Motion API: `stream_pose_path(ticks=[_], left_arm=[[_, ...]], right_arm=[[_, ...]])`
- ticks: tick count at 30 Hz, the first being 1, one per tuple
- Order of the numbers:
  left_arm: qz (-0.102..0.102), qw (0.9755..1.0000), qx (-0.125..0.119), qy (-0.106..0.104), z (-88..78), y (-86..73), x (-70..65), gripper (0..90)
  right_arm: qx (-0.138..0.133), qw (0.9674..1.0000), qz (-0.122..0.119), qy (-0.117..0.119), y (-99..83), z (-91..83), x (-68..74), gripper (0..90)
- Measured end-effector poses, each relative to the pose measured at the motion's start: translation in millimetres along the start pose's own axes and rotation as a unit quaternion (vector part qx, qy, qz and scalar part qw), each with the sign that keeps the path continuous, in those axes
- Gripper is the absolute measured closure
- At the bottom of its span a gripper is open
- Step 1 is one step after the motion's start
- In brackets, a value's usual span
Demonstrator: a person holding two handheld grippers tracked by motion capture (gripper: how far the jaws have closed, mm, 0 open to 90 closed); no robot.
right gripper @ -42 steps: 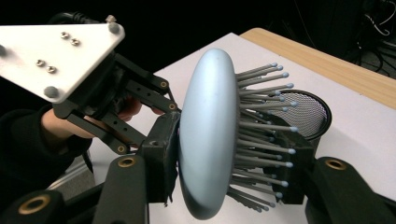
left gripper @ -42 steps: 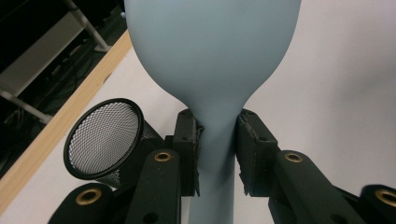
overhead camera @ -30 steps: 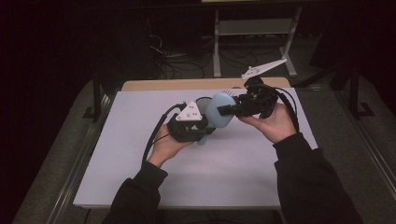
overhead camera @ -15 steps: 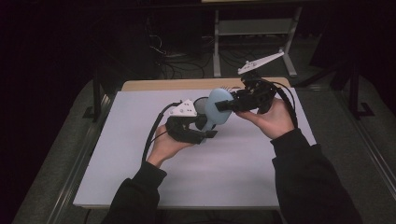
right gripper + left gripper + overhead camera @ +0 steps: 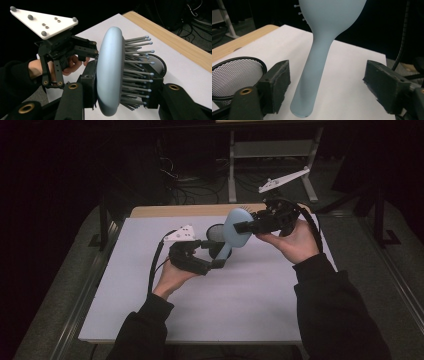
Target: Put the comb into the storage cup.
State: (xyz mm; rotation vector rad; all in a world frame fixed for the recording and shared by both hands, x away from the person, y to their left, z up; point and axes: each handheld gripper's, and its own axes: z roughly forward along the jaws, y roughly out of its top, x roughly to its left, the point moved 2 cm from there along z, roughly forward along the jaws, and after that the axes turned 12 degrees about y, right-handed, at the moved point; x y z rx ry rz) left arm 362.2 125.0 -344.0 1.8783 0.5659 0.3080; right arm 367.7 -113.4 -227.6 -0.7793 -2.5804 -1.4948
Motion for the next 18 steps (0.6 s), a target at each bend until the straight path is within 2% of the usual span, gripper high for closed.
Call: stream_pose_path(ticks=[2, 7, 15, 18], left_arm=[[-0.002, 0.9999, -0.01, 0.003, -3.2, -1.7, 2.7, 20.6], [-0.015, 0.9996, -0.017, 0.017, -10.6, -7.5, 10.8, 13.0], [-0.029, 0.9989, -0.009, 0.036, -17.8, -18.5, 19.9, 0.0], [-0.029, 0.9987, -0.008, 0.042, -20.9, -23.2, 22.4, 0.0]], right_arm=[[-0.001, 1.0, 0.0, -0.003, 1.0, -1.0, -0.9, 54.5], [0.002, 1.0, 0.0, -0.009, 3.8, -2.8, -2.6, 54.4], [0.0, 0.9998, 0.0, -0.017, 12.9, -8.4, -4.2, 54.3], [0.0, 0.9998, -0.002, -0.021, 16.9, -9.5, -3.7, 54.3]])
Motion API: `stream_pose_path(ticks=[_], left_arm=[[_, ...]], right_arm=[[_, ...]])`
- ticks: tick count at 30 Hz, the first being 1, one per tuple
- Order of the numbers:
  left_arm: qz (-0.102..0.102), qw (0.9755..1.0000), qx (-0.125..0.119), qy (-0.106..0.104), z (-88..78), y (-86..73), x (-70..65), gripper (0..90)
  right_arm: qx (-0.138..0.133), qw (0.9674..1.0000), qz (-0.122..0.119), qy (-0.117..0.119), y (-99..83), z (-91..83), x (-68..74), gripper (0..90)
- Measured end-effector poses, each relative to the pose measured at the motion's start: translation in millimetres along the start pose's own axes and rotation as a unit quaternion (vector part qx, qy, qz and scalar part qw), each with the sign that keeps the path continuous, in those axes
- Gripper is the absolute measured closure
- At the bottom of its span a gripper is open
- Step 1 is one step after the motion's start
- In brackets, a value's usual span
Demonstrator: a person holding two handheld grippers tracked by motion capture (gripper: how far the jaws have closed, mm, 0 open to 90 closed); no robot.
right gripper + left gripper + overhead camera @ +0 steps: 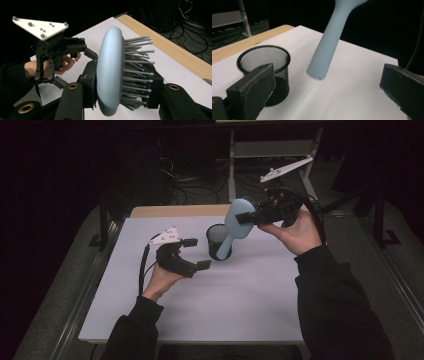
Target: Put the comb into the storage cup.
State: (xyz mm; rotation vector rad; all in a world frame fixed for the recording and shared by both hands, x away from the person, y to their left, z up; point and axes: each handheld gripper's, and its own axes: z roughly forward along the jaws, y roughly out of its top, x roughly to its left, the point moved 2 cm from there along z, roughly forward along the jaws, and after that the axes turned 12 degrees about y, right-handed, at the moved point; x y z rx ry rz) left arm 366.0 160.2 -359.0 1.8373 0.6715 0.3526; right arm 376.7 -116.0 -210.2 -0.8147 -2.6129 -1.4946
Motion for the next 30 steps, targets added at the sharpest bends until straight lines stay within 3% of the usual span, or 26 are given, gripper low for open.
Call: stream_pose_path(ticks=[6, 10, 14, 30], left_arm=[[-0.002, 0.9999, -0.007, 0.01, -8.7, -8.2, 6.5, 0.0], [0.018, 0.9996, -0.004, 0.023, -13.6, -13.5, 7.2, 0.0], [0.022, 0.9994, 0.0, 0.027, -17.8, -19.5, 9.7, 0.0], [-0.001, 0.9985, -0.015, 0.052, -41.3, -40.5, 28.8, 0.0]], right_arm=[[-0.002, 1.0, -0.006, -0.006, 9.5, -2.2, 0.6, 54.3], [-0.003, 0.9999, -0.009, -0.009, 15.6, -2.7, 0.5, 54.2], [-0.003, 0.9999, -0.01, -0.01, 20.3, -1.5, -0.2, 54.2], [-0.009, 0.9996, -0.001, -0.028, 29.2, 0.2, -14.3, 54.1]])
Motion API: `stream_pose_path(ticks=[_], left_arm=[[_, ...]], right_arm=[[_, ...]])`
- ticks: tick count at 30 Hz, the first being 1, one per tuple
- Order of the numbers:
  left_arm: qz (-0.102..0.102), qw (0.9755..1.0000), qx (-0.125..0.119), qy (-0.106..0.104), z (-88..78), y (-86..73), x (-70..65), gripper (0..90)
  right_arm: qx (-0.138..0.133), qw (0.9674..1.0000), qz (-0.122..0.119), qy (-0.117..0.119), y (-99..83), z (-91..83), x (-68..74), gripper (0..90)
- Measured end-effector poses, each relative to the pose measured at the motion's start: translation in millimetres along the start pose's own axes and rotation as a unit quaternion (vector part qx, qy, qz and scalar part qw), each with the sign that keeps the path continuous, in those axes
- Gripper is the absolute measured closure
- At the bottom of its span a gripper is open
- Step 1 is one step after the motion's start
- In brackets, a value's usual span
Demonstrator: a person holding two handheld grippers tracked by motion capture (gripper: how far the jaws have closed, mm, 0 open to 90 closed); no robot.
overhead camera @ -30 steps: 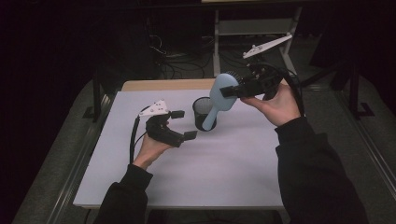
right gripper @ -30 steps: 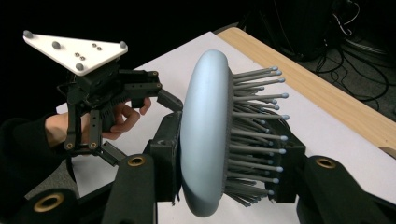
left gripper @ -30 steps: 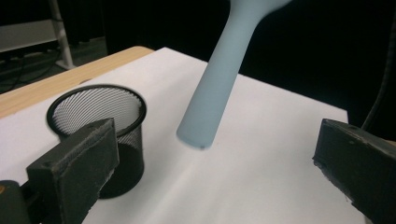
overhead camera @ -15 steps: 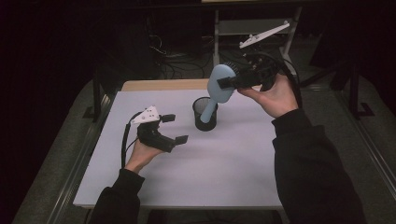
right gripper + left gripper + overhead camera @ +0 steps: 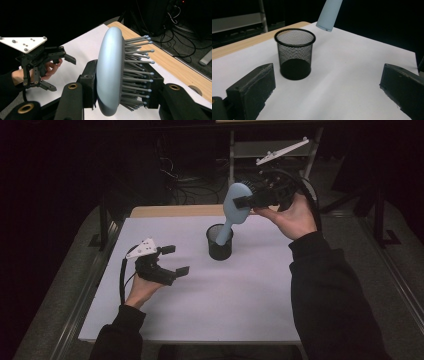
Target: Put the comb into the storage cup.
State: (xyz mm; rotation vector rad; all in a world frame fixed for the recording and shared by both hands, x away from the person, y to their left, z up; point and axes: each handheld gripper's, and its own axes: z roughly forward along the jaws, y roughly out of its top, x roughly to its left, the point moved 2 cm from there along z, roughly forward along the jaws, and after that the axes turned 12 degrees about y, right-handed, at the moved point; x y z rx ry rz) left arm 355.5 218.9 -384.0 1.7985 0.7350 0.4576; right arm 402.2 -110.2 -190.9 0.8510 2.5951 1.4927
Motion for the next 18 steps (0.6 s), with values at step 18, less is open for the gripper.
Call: stream_pose_path(ticks=[18], left_arm=[[-0.01, 0.9988, -0.029, 0.038, -27.2, -24.4, 17.5, 0.0]], right_arm=[[-0.002, 0.9998, 0.002, -0.021, 10.1, 3.5, -12.6, 53.9]])
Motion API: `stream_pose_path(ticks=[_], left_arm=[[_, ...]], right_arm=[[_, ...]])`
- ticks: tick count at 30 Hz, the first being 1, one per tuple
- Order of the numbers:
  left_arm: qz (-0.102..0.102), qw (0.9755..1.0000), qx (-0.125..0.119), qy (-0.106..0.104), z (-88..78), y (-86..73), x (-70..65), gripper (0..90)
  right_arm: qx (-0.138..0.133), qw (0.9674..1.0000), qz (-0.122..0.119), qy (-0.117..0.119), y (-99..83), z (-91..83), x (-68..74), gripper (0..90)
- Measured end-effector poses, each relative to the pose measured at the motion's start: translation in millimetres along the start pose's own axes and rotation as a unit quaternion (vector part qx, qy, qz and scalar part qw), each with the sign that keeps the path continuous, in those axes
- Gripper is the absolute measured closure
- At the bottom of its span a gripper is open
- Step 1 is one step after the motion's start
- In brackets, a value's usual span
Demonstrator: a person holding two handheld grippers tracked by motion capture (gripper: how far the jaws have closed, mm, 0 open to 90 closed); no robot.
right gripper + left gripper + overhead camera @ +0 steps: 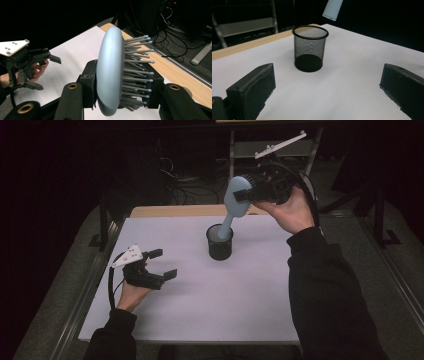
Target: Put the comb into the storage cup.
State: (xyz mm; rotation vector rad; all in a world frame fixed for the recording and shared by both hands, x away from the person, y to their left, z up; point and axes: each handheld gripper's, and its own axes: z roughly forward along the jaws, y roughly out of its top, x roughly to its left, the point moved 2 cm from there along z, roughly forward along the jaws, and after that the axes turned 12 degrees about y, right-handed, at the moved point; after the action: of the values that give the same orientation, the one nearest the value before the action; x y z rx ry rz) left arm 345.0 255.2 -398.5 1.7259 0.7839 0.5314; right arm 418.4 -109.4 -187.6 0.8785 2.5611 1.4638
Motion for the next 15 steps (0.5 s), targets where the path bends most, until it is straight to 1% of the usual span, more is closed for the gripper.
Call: stream_pose_path(ticks=[1, 4, 6, 9, 15], left_arm=[[-0.001, 1.0, 0.0, 0.002, -1.4, -1.0, 1.2, 0.0], [-0.006, 0.9999, -0.009, 0.009, -8.9, -7.2, 5.0, 0.0], [-0.007, 0.9998, -0.008, 0.017, -12.0, -10.9, 7.6, 0.0], [-0.014, 0.9995, -0.009, 0.025, -16.8, -15.6, 10.9, 0.0], [-0.018, 0.9992, -0.013, 0.032, -21.8, -19.0, 14.0, 0.0]], right_arm=[[0.0, 1.0, 0.002, 0.0, 0.0, 0.7, -1.7, 53.9], [-0.003, 1.0, 0.006, 0.001, -0.2, 2.9, -5.4, 53.9], [-0.004, 1.0, 0.007, 0.0, 0.3, 5.1, -7.3, 53.9], [-0.004, 0.9999, 0.008, -0.006, 1.8, 8.7, -9.9, 53.9], [-0.009, 0.9997, 0.017, -0.011, 3.5, 15.8, -18.6, 53.9]])
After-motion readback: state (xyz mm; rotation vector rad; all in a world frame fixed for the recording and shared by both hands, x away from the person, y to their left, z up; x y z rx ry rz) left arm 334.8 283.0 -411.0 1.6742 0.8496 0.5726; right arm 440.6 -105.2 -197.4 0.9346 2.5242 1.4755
